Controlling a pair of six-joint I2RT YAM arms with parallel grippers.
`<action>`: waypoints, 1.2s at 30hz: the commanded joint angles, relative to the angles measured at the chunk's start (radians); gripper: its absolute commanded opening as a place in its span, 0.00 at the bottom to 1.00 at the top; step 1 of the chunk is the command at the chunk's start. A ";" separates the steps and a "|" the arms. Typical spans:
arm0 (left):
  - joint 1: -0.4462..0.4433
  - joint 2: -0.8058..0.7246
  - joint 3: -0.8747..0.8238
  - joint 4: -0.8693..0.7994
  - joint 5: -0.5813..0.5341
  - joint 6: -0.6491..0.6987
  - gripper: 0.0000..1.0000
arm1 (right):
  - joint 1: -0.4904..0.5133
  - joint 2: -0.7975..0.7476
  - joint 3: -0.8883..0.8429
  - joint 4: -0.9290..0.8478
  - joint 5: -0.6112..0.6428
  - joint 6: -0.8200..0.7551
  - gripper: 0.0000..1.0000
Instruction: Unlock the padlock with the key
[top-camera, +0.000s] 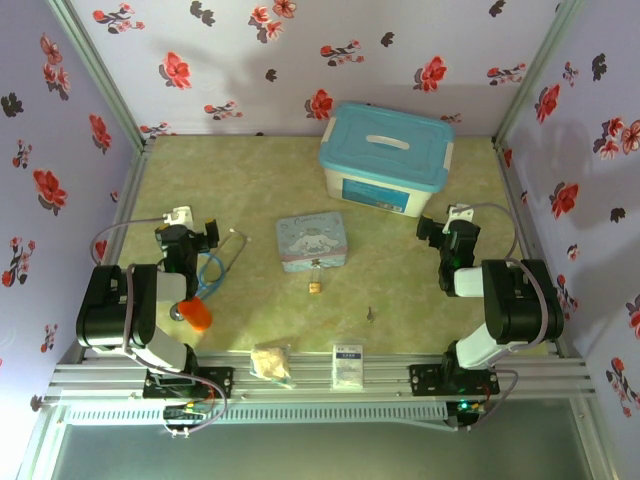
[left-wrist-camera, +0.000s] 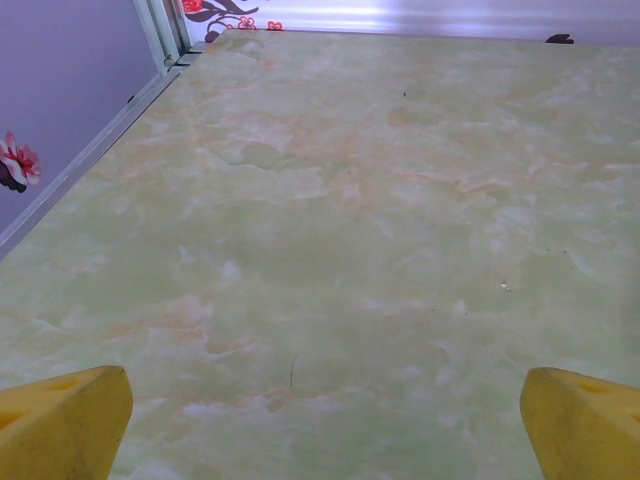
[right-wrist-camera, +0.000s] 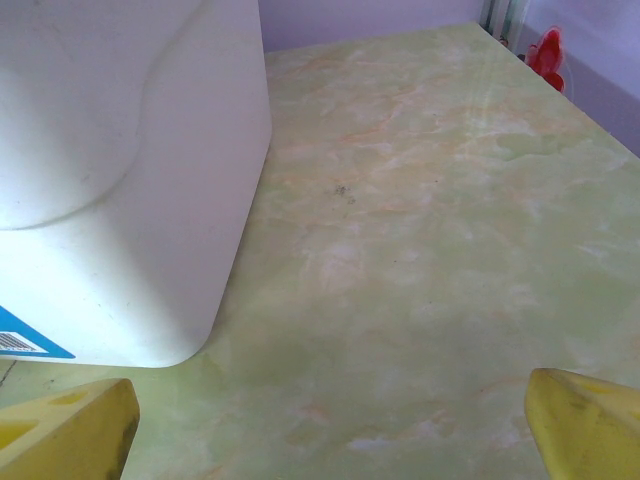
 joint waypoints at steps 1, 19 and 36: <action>0.005 0.001 0.021 0.004 0.012 0.025 1.00 | -0.005 0.002 0.006 0.011 -0.003 -0.019 0.99; 0.005 -0.003 0.015 0.014 0.010 0.026 1.00 | -0.005 0.000 0.001 0.018 0.020 -0.013 0.99; -0.009 -0.409 0.140 -0.515 -0.124 -0.279 1.00 | -0.005 -0.421 0.168 -0.725 0.078 0.359 0.99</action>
